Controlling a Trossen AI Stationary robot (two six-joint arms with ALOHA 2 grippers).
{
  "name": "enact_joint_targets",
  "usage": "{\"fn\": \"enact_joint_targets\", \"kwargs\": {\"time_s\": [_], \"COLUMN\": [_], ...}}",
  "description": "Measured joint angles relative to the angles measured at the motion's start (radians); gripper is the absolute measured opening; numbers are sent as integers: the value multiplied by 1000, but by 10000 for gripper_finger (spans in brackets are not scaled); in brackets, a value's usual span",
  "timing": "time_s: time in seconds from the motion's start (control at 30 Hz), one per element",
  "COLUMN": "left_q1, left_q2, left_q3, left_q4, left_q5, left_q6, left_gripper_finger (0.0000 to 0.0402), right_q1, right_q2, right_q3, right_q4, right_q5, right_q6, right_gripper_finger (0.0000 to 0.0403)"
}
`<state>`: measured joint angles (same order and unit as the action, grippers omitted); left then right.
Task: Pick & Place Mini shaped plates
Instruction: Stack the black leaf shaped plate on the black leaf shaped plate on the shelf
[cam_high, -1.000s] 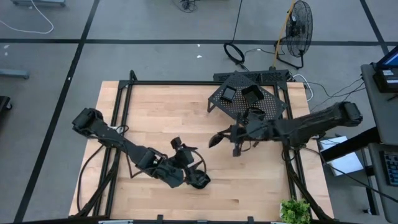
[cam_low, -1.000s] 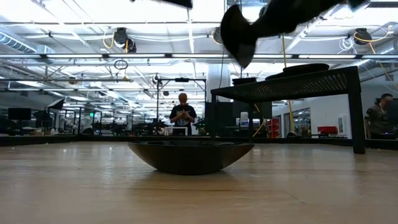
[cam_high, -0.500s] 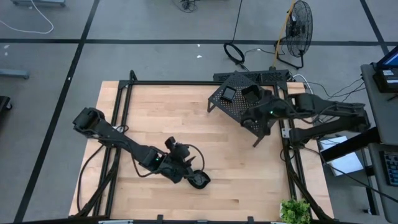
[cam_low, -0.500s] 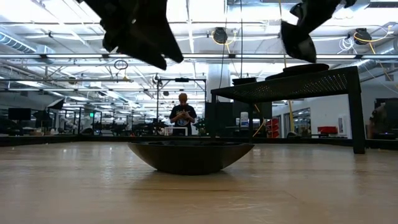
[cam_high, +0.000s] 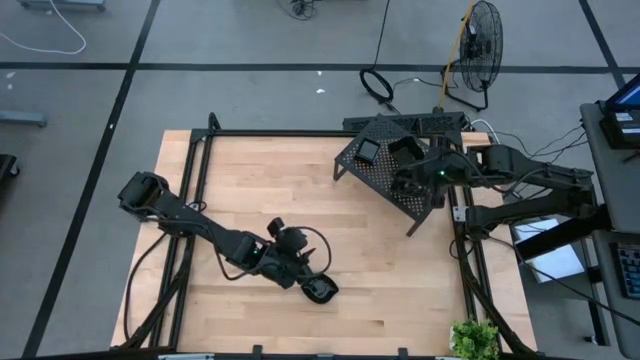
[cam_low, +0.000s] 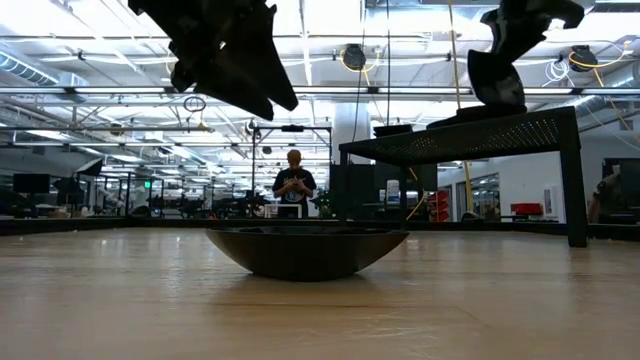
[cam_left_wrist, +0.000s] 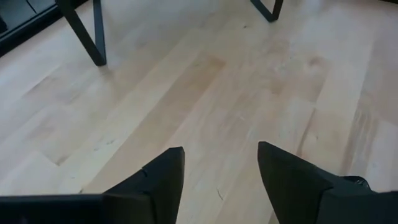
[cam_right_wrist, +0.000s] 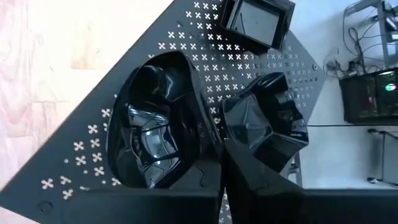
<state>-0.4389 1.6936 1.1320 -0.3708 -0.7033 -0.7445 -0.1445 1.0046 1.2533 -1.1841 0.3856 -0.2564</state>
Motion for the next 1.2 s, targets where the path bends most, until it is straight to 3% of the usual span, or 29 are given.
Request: {"fn": "enact_joint_targets", "kwargs": {"time_s": [0.2,0.53,0.7,0.87,0.97,1.2], "left_q1": [0,0,0,-5,-21,-42], "left_q2": [0,0,0,10,28,84], "left_q3": [0,0,0,-3,-25,-72], "left_q4": [8,8,4,6,5,54], "left_q5": [27,33,59,236,280,311], "left_q6": [8,8,8,-20,-62,-106], "left_gripper_finger": [200,203,192,191,197,208], "right_q1": [0,0,1,2,2,17], "right_q2": [3,4,3,3,4,4], "right_q3": [0,-1,-20,-110,-181,-279], "right_q4": [16,81,207,394,507,664], "right_q5": [6,7,-4,-196,-307,-333], "right_q6": [31,35,36,30,13,-86], "right_gripper_finger": [15,111,138,139,136,134]}}
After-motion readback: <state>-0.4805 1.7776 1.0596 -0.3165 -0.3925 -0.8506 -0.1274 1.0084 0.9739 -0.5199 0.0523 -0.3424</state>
